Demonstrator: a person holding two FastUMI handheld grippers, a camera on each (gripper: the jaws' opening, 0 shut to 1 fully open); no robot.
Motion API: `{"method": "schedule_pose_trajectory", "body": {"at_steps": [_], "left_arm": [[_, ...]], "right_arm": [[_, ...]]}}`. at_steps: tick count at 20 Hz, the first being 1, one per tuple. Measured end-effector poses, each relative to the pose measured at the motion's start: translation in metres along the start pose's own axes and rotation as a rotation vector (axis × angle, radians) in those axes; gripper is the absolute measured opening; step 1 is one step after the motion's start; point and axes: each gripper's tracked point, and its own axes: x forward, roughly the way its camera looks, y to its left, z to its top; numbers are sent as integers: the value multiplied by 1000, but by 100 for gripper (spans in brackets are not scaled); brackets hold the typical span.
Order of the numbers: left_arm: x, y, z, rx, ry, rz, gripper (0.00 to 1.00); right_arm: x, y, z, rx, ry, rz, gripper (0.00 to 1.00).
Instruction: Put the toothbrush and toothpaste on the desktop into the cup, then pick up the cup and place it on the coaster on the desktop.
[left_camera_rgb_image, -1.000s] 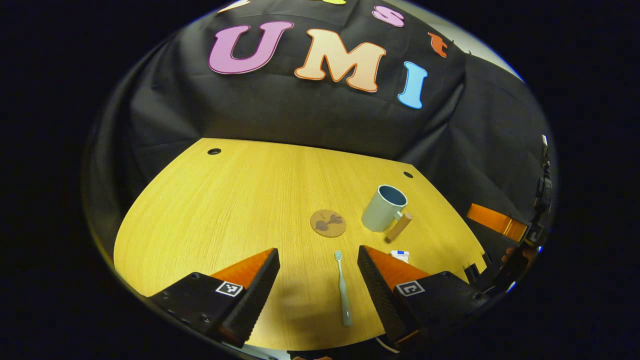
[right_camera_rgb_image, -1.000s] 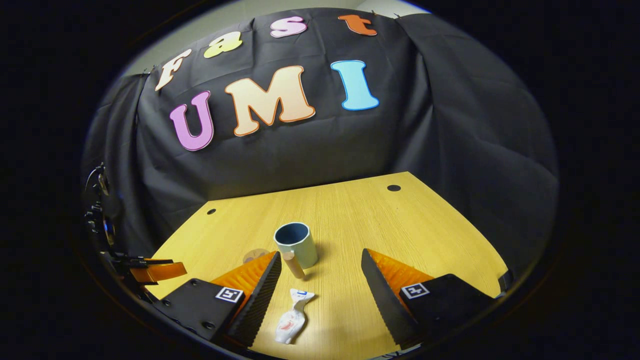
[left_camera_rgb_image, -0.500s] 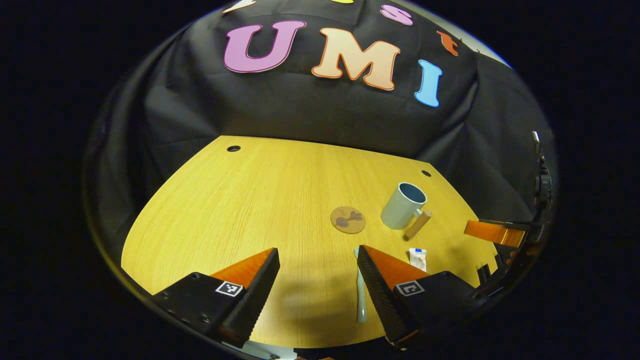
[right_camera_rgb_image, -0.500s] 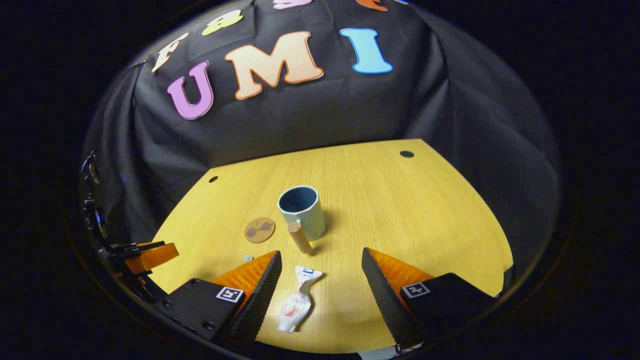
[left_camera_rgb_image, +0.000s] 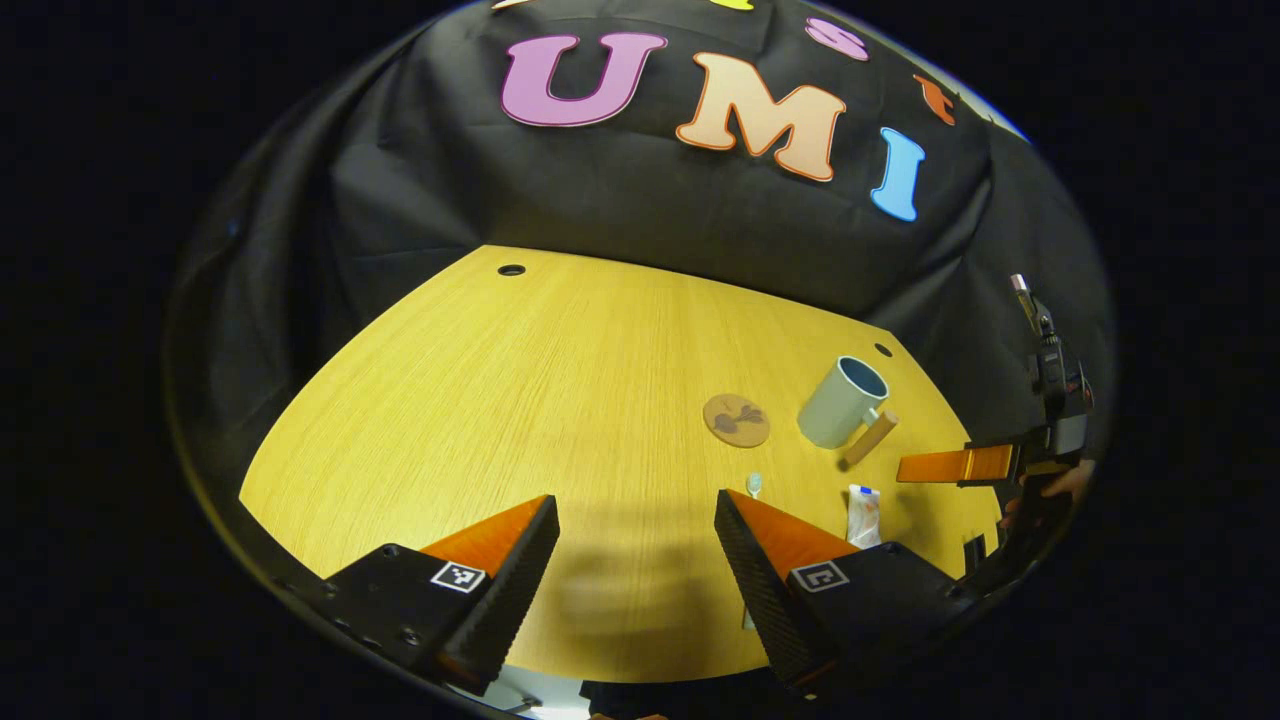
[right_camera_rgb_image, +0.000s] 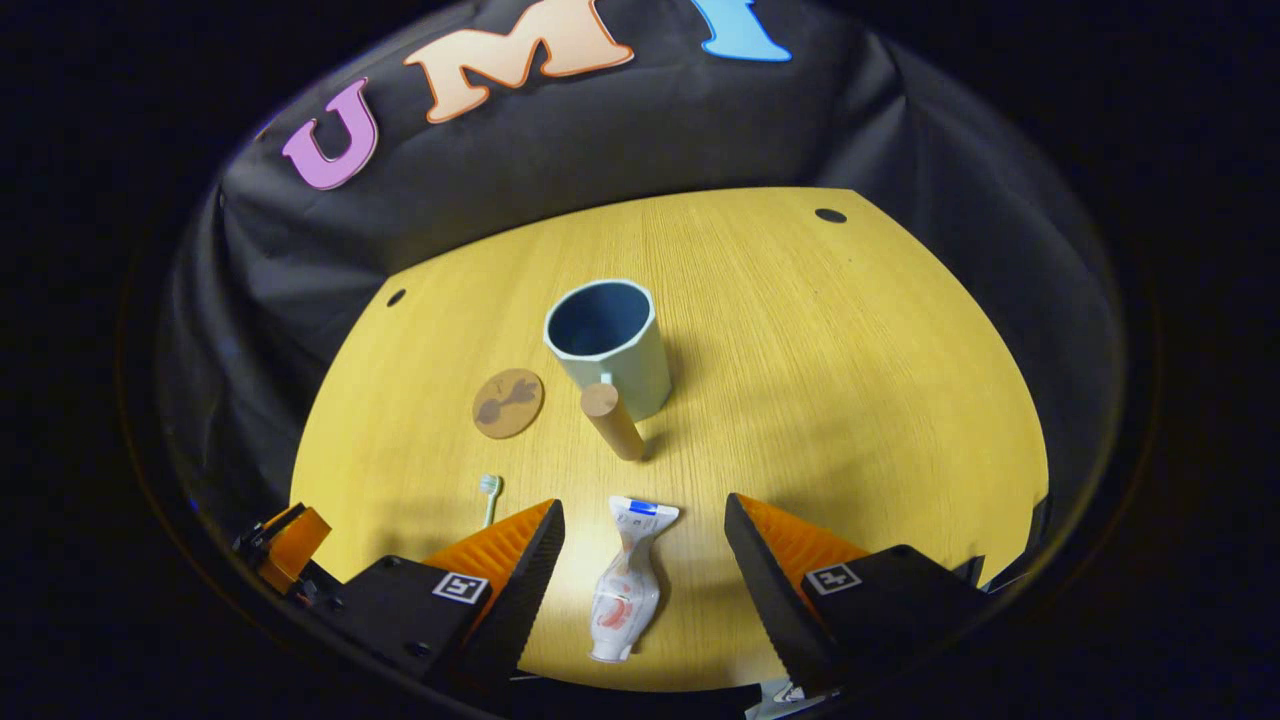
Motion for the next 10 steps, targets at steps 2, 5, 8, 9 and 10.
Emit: {"method": "schedule_pose_trajectory", "body": {"at_steps": [2, 5, 8, 9, 10], "left_arm": [[1, 3, -2, 5, 5, -1, 94], [1, 12, -7, 23, 24, 12, 95], [0, 20, -13, 11, 32, 26, 94], [-1, 23, -14, 3, 37, 29, 94], [0, 25, -16, -1, 42, 32, 94]], "right_arm": [[10, 3, -6, -12, 37, -13, 94], [23, 7, -16, -21, 90, -26, 99], [31, 10, -30, -18, 138, -33, 94], [33, 10, -35, -22, 157, -39, 99], [36, 10, -40, -25, 171, -47, 99]]}}
